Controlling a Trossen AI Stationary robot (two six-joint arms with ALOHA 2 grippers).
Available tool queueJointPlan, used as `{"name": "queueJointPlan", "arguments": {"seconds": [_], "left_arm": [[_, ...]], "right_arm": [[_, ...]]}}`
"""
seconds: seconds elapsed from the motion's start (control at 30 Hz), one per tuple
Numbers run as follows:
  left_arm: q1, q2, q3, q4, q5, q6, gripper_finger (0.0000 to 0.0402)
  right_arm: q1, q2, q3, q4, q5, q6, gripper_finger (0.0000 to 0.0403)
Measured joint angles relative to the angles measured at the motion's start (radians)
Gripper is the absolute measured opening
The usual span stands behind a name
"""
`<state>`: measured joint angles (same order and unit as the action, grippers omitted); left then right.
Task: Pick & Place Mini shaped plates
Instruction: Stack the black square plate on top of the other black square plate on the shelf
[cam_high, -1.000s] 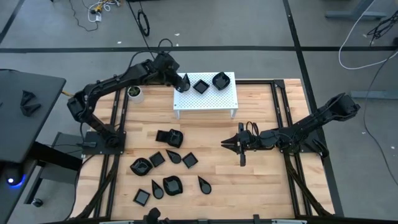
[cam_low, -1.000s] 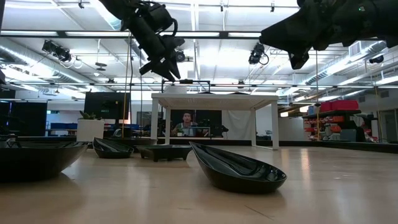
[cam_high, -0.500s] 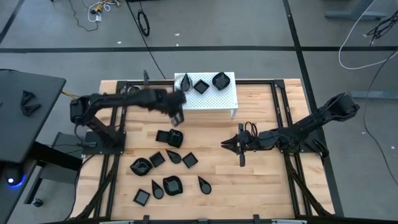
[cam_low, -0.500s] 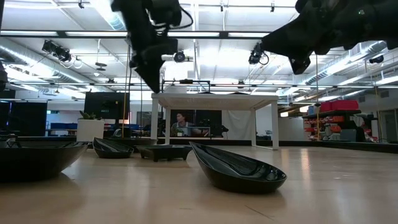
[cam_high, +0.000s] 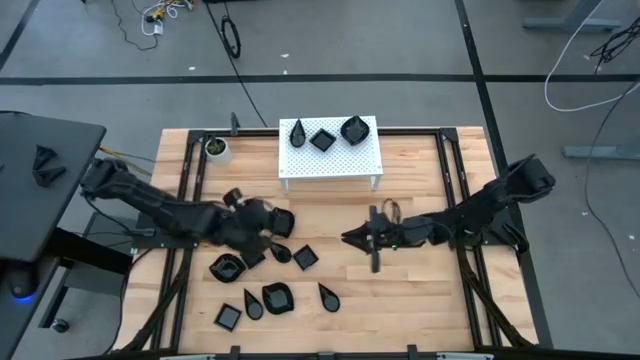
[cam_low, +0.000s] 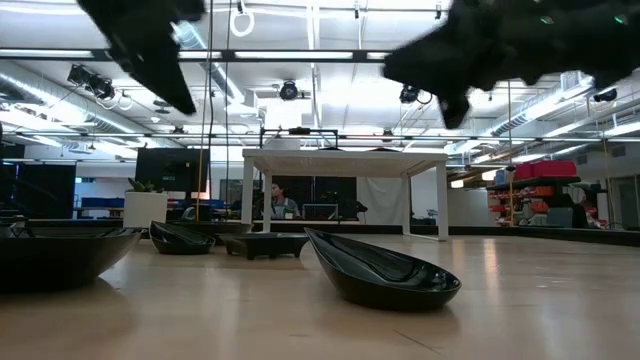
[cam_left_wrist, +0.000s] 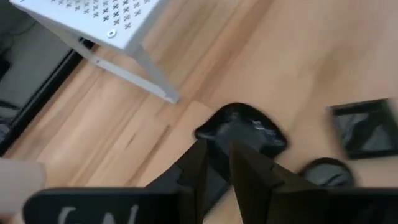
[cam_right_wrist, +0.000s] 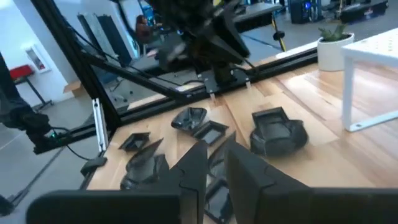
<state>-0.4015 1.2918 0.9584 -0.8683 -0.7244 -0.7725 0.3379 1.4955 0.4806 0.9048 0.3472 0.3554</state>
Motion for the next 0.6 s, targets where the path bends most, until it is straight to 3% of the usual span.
{"name": "queueJointPlan", "arguments": {"seconds": [0.1,0.37,0.6], "left_arm": [[-0.079,-0.063,-0.004,-0.019,-0.031,-0.055,0.0073],[-0.279,-0.107,-0.006,-0.182,-0.188,-0.277,0.0073],[-0.367,-0.101,-0.123,-0.156,-0.250,-0.405,0.0073]], "right_arm": [[-0.001,0.055,0.139,-0.189,0.000,0.004,0.0061],[-0.059,0.218,0.590,-0.961,-0.061,0.171,0.0064],[-0.150,0.400,0.755,-1.050,-0.242,0.236,0.0111]]}}
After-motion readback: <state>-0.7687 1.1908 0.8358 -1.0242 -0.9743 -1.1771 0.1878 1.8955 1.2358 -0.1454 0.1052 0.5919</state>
